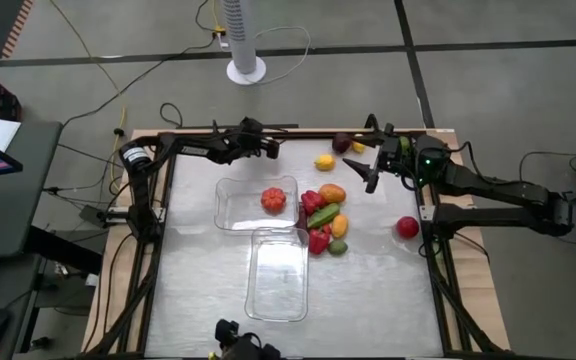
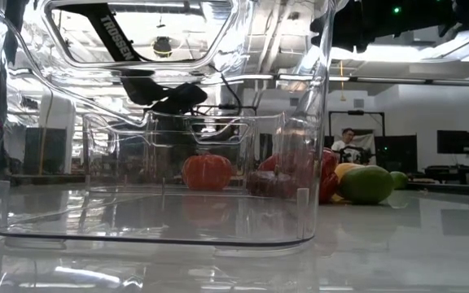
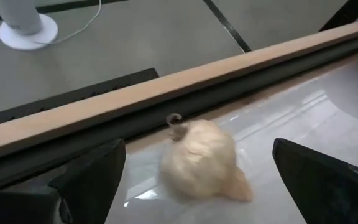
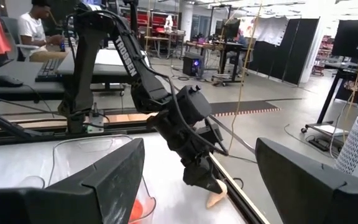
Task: Sort produce into baskets
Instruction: Put the garlic into the top transparent bin
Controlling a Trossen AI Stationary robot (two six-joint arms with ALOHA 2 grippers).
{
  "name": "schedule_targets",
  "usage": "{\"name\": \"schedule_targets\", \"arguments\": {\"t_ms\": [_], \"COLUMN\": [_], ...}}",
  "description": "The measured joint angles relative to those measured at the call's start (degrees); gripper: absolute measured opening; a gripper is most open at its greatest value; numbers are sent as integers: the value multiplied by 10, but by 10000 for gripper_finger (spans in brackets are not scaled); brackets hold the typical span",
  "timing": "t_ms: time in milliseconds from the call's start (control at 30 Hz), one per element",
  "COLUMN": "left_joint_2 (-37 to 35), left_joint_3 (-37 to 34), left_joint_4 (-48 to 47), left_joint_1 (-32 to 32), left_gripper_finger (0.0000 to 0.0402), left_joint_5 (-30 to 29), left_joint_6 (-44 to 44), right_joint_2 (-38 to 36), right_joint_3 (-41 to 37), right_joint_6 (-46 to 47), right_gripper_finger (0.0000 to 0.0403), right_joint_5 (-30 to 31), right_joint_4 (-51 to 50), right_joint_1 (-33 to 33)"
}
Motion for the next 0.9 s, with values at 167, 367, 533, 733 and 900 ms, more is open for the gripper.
{"name": "schedule_targets", "arguments": {"t_ms": [167,367,533,733,900], "left_joint_2": [13,31,35,35,35], "left_joint_3": [19,46,62,62,62], "left_joint_4": [-26,-47,-70,-80,-86], "left_joint_1": [-2,-8,-7,-6,-5], "left_gripper_finger": [393,393,393,373,321], "left_joint_5": [4,16,29,26,23], "left_joint_6": [14,40,49,51,51], "right_joint_2": [0,0,0,0,0], "right_joint_3": [0,0,0,0,0], "right_joint_6": [-1,-1,-2,-3,-3], "right_gripper_finger": [333,333,333,333,333], "right_joint_5": [0,0,0,1,1], "right_joint_4": [5,6,4,3,3], "right_joint_1": [0,0,0,0,0]}}
